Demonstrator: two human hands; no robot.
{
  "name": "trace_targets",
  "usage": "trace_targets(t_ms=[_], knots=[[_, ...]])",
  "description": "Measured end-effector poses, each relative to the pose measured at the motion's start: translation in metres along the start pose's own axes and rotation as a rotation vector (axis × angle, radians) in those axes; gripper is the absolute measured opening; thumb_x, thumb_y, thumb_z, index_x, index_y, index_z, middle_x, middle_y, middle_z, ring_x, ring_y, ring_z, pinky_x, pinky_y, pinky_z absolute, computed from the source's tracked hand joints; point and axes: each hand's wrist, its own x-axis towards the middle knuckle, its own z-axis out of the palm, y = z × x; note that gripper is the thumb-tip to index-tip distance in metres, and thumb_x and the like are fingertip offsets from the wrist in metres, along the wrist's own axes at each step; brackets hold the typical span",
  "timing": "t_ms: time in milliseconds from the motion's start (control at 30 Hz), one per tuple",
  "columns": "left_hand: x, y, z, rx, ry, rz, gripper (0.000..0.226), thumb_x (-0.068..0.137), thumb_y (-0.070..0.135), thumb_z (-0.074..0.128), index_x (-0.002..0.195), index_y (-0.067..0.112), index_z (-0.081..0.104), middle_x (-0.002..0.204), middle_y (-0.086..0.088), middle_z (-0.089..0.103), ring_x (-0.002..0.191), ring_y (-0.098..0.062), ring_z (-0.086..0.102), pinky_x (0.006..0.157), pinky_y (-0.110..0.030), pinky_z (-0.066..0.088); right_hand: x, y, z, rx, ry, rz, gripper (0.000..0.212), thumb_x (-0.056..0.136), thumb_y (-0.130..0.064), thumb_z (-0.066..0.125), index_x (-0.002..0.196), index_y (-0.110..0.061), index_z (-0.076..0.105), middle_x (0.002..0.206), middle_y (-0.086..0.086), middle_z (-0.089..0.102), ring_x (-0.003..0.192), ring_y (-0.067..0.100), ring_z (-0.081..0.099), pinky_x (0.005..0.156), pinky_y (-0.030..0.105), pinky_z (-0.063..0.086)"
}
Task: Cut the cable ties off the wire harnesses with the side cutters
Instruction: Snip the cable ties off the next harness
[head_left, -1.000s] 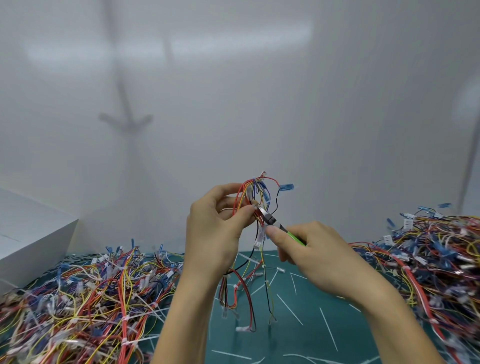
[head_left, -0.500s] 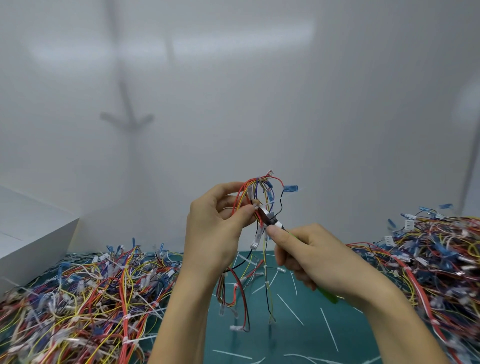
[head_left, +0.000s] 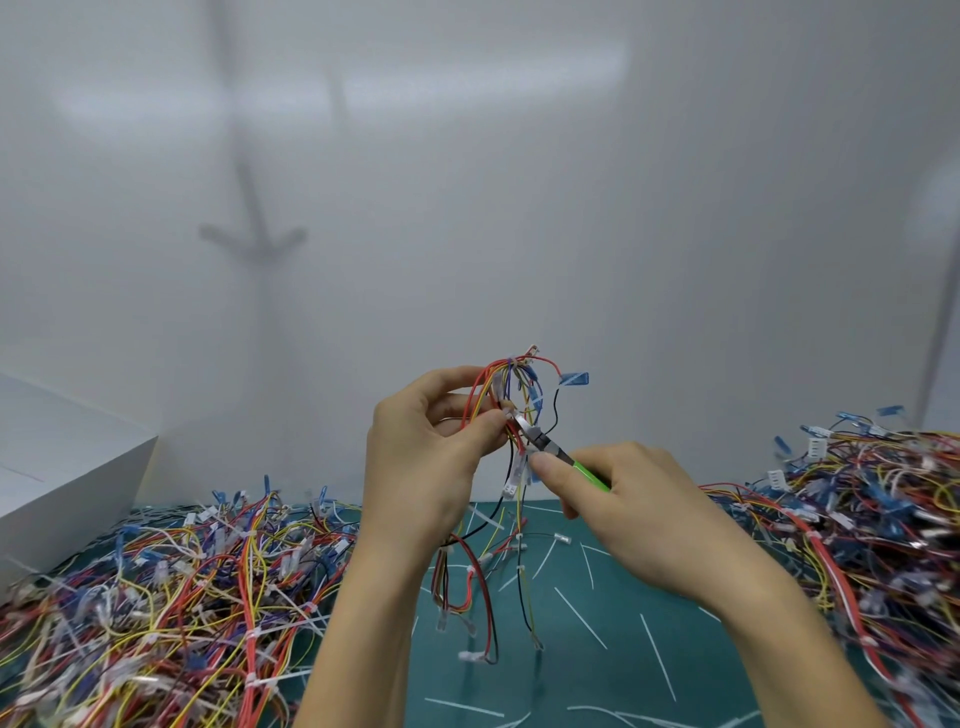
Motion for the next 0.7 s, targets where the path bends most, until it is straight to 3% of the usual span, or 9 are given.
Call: trace_targets(t_ms=[333, 700], knots=[[0.0012, -0.0018, -0.0006, 0.038, 0.004, 0.0, 0.029, 0.081, -0.002, 0.074, 0.1, 0.019, 0.071, 0.08, -0.004, 0.077, 0.076, -0.021, 0.075, 0.073, -0.03, 0.061, -0.0006, -0.0006, 0.0001, -0.093, 0.044, -0.019, 0.065, 0.084, -0.074, 0.037, 0.058, -0.015, 0.038, 0.052, 0.002, 0.036, 0.054, 0.018, 0.034, 0.049, 0.034, 0.024], [0.0012, -0.004, -0.0008, 0.09, 0.015, 0.015, 0.028, 0.081, 0.001, 0.074, 0.098, 0.023, 0.071, 0.078, -0.002, 0.077, 0.073, -0.02, 0.075, 0.076, -0.036, 0.061, -0.001, 0.0, -0.0004, -0.166, 0.077, -0.052, 0.063, 0.078, -0.077, 0.029, 0.057, -0.018, 0.036, 0.054, 0.004, 0.038, 0.055, 0.019, 0.037, 0.049, 0.034, 0.022]])
